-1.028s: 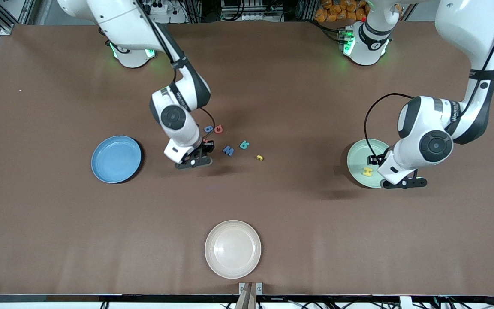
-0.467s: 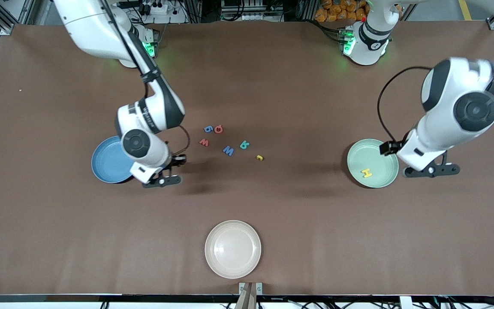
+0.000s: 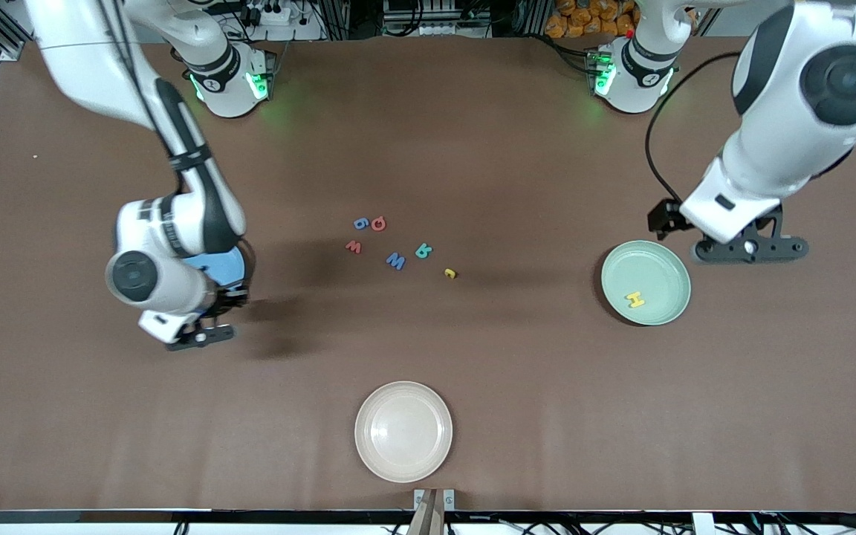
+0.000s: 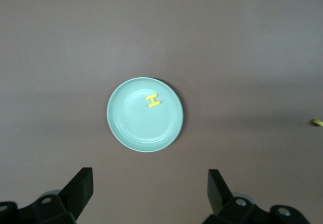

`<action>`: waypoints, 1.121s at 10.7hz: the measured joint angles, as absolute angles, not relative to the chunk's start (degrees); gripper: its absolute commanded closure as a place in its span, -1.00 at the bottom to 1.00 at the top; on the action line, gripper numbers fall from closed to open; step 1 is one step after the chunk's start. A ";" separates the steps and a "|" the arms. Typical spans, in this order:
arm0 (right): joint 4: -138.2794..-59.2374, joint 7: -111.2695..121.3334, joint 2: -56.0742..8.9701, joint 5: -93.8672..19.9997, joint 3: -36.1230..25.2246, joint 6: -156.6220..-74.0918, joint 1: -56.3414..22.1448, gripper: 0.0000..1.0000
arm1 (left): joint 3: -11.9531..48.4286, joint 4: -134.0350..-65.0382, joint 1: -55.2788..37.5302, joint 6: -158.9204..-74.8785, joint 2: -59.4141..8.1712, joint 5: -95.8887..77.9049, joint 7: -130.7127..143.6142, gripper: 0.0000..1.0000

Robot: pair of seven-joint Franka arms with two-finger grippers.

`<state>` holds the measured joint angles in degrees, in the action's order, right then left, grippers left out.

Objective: Sort upper and lower case letters into plates
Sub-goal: 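Place the blue E on the blue plate while the left gripper withdraws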

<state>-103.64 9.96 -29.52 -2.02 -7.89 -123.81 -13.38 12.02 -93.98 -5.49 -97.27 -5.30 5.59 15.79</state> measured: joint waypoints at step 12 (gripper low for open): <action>-105.47 15.23 -29.41 -3.30 -6.98 -125.99 -11.83 -1.00 | 12.09 -94.11 -17.45 -102.21 -9.36 -1.93 31.61 -1.00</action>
<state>-105.47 15.23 -29.41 -3.30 -6.98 -125.99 -11.83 12.09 -94.11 -17.45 -102.21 -9.36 -1.93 31.61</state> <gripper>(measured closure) 0.000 0.000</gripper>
